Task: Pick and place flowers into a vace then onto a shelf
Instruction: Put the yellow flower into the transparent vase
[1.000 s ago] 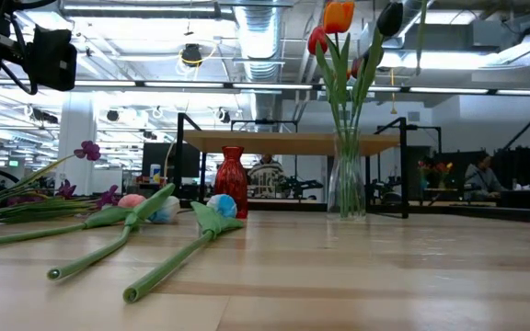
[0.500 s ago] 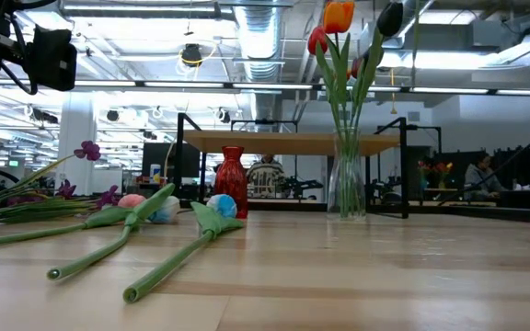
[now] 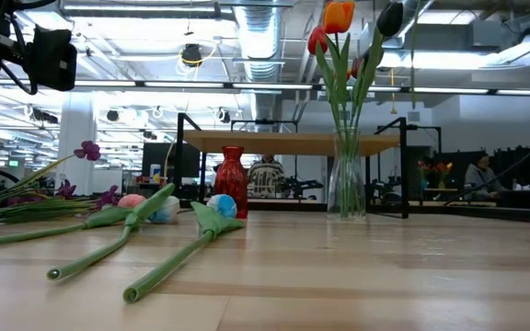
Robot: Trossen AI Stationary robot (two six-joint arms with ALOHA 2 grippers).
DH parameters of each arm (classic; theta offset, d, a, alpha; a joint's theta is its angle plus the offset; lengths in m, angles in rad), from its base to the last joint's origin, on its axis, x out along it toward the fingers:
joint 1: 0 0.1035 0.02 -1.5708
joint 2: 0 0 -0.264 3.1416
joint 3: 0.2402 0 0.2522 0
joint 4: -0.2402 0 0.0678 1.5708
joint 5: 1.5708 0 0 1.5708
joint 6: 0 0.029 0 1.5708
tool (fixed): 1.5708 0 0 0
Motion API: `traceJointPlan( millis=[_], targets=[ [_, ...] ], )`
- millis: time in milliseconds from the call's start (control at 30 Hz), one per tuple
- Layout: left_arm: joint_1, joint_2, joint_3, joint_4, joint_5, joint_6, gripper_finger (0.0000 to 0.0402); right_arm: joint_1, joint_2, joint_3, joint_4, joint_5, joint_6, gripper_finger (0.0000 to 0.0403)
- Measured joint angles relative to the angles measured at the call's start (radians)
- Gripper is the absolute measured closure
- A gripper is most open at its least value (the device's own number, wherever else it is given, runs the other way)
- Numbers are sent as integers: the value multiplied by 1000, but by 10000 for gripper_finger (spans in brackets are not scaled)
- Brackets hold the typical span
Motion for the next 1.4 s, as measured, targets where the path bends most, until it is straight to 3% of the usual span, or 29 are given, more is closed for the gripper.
traceJointPlan(
  millis=[200, 933, 1400],
  targets=[
    [0, 0, 0, 0, 0, 0, 99, -75, 0, 0, 42, -30, -25, 403],
    [0, 0, 0, 0, 0, 0, 99, -306, 20, 0, 46, -358, 88, 403],
    [0, 0, 0, 0, 0, 0, 99, -422, 143, 1, 181, -424, 107, 403]
  ],
)
